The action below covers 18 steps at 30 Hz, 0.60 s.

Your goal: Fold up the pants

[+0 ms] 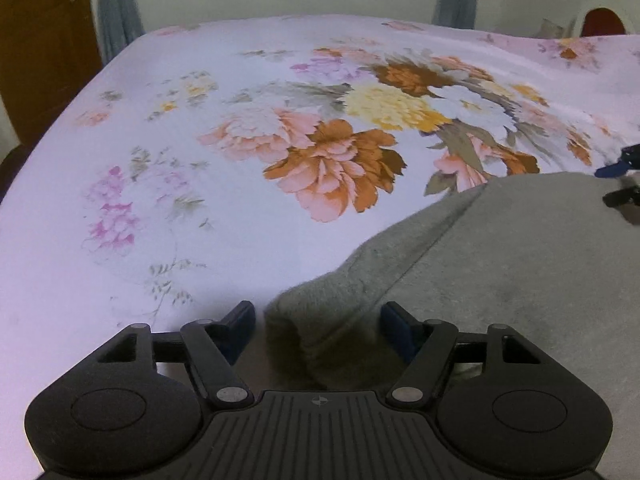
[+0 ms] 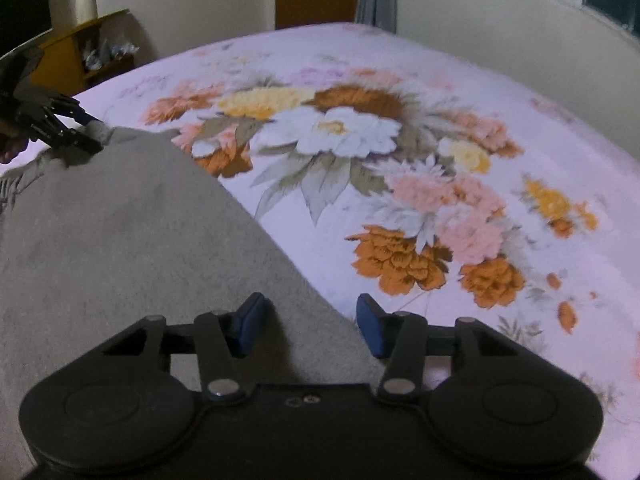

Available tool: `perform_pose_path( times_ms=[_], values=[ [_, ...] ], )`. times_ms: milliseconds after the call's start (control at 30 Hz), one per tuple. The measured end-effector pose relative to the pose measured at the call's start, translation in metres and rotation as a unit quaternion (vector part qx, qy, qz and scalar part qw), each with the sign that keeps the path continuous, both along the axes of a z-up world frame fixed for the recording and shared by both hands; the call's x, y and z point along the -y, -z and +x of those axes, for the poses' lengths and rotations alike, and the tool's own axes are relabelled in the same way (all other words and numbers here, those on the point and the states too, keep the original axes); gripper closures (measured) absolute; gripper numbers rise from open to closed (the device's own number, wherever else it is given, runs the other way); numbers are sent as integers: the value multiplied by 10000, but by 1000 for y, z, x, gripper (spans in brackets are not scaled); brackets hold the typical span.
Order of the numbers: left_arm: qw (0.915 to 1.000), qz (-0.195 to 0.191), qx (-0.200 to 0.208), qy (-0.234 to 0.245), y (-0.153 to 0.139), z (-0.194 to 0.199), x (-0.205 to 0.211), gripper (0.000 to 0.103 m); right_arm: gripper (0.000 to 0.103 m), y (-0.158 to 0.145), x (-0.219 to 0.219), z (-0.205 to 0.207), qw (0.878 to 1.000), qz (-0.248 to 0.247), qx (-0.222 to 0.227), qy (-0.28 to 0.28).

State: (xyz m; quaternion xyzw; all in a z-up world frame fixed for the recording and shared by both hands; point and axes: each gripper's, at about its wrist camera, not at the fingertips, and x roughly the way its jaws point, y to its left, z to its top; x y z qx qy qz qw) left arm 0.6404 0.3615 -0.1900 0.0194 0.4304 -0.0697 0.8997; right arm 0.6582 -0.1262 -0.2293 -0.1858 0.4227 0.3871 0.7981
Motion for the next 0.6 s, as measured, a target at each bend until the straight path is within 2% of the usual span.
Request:
perform_pose_path(
  times_ms=[33,67,100,200,300,400,533,600],
  values=[
    [10000,34,1,7,2,0,3,35,60,1,0,1,10000,5,-82,-44],
    [10000,-26,-17,18,3,1,4,51,84,1,-2,-1,9999,-13,-108,-81],
    [10000,-43,-25,1,4,1,7,66,95,2,-4,-3,9998,-86,-110,-106],
    [9999,92,93,-14,1,-3,20,81,98,-1,-11,-14,9996,-219,192,-28],
    [9991,123,394,-59,-16,-19,21,82,98,-26,-8,-39,9978,-91,644,102],
    [9969,-47,785,-66,-43,-49,10,87,98,-60,-2,-75,9933,45,1151,98],
    [9904,-410,1320,54,-81,-105,2,87,99,-104,8,-149,9852,163,1706,-47],
    [9867,-533,1531,106,-94,-139,1,87,98,-116,11,-186,9815,147,1904,-131]
  ],
)
